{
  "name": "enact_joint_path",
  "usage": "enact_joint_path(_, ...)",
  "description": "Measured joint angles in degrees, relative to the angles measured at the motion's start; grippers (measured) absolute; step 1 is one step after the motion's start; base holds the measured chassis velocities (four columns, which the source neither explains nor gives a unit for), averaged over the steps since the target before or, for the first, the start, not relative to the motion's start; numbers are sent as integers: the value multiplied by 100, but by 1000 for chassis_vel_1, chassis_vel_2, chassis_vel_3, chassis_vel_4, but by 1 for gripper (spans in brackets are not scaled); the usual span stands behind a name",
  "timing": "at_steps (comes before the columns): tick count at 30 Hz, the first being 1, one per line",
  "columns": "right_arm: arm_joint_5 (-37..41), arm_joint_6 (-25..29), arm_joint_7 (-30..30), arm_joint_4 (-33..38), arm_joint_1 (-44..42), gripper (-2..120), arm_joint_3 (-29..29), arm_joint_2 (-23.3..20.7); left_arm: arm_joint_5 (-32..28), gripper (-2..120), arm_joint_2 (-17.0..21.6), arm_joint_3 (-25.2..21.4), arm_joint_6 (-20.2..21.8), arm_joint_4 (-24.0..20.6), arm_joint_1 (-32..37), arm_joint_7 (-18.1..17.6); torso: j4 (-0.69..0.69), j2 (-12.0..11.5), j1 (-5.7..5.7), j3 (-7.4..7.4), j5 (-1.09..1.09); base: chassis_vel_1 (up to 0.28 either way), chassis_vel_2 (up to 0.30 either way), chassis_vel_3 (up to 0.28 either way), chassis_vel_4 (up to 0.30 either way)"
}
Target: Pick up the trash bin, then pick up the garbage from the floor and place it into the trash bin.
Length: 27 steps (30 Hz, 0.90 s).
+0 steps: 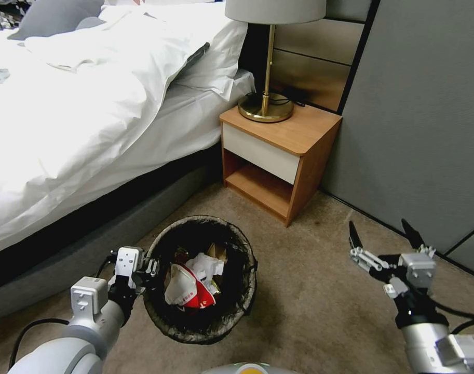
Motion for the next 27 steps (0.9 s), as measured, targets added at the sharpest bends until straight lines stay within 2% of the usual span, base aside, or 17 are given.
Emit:
enact_joint_path(15, -31, 19, 69, -70, -45, 100, -87, 103, -23, 1, -62, -12, 31, 0, 2, -32, 0, 0, 0, 0, 0, 0, 0, 0, 0)
enact_joint_path(27, -63, 68, 104, -188, -65, 100, -129, 179, -26, 1, -55, 2, 36, 0, 44, -37, 0, 0, 0, 0, 0, 55, 55, 58, 47)
